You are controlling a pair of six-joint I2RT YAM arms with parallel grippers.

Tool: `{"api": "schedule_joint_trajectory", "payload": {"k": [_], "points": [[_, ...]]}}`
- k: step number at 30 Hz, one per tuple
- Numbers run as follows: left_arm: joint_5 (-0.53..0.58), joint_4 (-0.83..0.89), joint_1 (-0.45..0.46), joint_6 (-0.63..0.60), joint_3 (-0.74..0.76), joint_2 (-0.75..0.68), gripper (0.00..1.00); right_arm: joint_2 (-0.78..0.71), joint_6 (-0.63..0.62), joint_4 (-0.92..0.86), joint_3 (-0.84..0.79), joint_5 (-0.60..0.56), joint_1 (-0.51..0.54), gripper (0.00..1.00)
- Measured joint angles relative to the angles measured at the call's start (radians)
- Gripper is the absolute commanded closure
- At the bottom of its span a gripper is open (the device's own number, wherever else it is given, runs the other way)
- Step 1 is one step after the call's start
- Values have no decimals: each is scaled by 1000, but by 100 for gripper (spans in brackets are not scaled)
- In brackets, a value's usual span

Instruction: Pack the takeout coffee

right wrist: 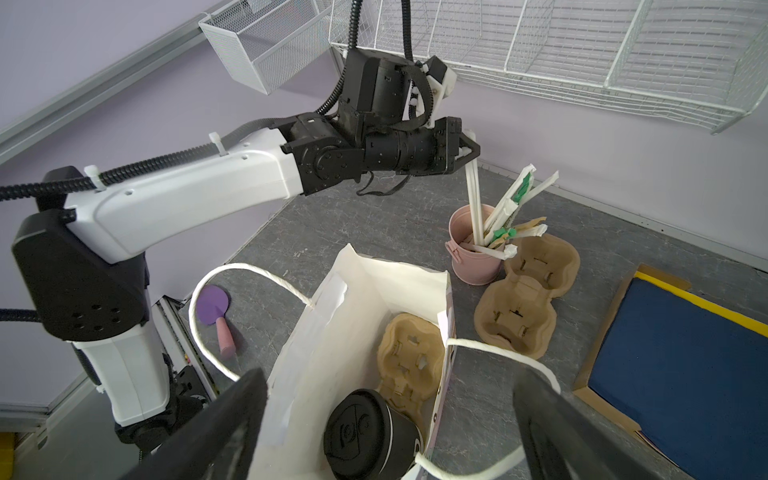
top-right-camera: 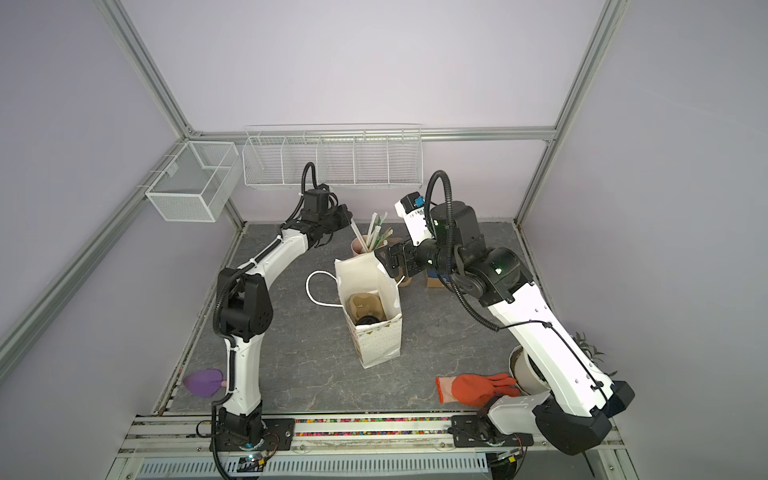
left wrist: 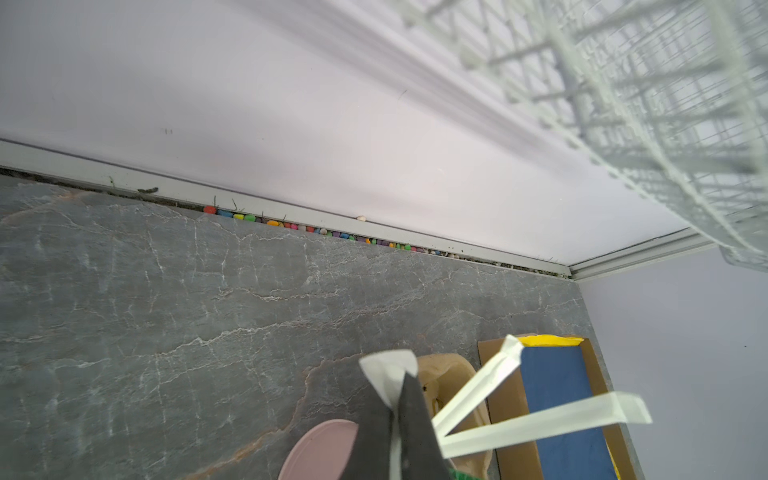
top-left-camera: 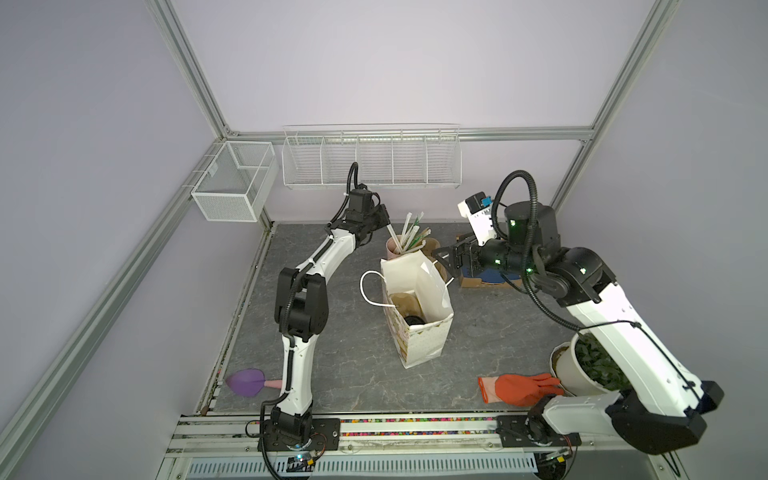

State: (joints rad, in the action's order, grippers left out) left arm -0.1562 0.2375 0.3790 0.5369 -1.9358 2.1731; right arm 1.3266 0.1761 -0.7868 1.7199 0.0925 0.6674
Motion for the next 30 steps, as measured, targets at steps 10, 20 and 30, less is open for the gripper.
{"api": "schedule_joint_trajectory", "payload": {"k": [10, 20, 30], "points": [[21, 3, 0, -32, 19, -74, 96, -24, 10, 19, -19, 6, 0, 5], [25, 6, 2, -53, 28, -83, 99, -32, 20, 30, -31, 14, 0, 6], [17, 6, 4, -53, 28, -83, 98, -32, 34, 31, -32, 24, 0, 7]]}}
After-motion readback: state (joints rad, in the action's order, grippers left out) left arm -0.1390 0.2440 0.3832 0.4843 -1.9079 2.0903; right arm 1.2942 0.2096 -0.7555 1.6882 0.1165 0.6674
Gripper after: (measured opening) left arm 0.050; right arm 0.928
